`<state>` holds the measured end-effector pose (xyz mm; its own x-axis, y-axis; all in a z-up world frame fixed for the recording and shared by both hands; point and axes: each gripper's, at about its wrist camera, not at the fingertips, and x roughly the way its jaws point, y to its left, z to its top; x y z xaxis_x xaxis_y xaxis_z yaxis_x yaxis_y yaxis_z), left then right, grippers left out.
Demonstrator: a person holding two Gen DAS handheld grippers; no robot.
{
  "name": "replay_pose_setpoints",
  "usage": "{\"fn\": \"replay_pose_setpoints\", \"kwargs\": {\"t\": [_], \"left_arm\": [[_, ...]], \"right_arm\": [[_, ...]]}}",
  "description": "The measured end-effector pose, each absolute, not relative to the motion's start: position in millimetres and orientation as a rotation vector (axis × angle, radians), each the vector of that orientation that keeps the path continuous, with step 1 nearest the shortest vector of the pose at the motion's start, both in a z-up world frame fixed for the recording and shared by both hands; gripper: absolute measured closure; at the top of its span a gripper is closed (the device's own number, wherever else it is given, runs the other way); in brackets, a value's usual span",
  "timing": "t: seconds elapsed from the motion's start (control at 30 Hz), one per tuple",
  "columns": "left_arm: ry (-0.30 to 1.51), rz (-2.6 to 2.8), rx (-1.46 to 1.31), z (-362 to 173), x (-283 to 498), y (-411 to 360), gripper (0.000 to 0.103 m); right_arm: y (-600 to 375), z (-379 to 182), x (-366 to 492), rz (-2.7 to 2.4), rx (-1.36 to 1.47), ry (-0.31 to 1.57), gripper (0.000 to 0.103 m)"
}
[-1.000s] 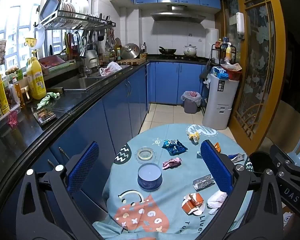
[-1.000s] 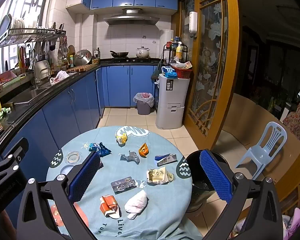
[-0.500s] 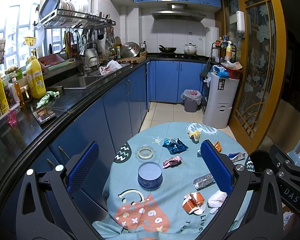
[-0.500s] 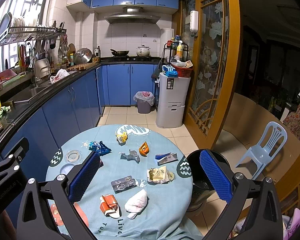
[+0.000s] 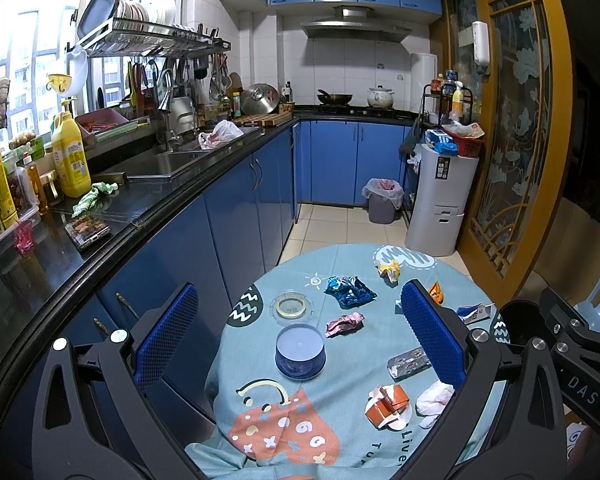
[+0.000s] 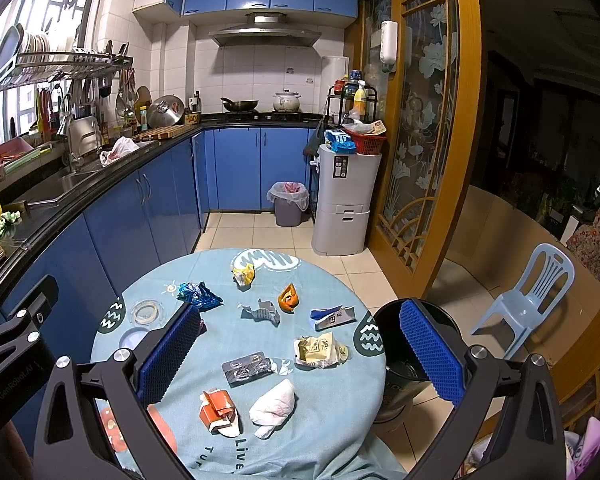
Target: Collect trash
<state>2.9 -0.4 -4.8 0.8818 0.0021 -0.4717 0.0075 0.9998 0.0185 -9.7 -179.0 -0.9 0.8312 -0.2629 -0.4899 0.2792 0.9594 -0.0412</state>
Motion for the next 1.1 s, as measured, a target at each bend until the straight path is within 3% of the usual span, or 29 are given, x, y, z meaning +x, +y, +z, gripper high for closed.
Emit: {"fn": "replay_pose_setpoints", "kwargs": {"t": [1.1], "left_arm": [[0.494, -0.001, 0.023, -3.1, 5.5, -1.0, 0.003]], "right_arm": [[-179.5, -2.9, -11.0, -0.285, 0.034, 0.523, 0.006]]}}
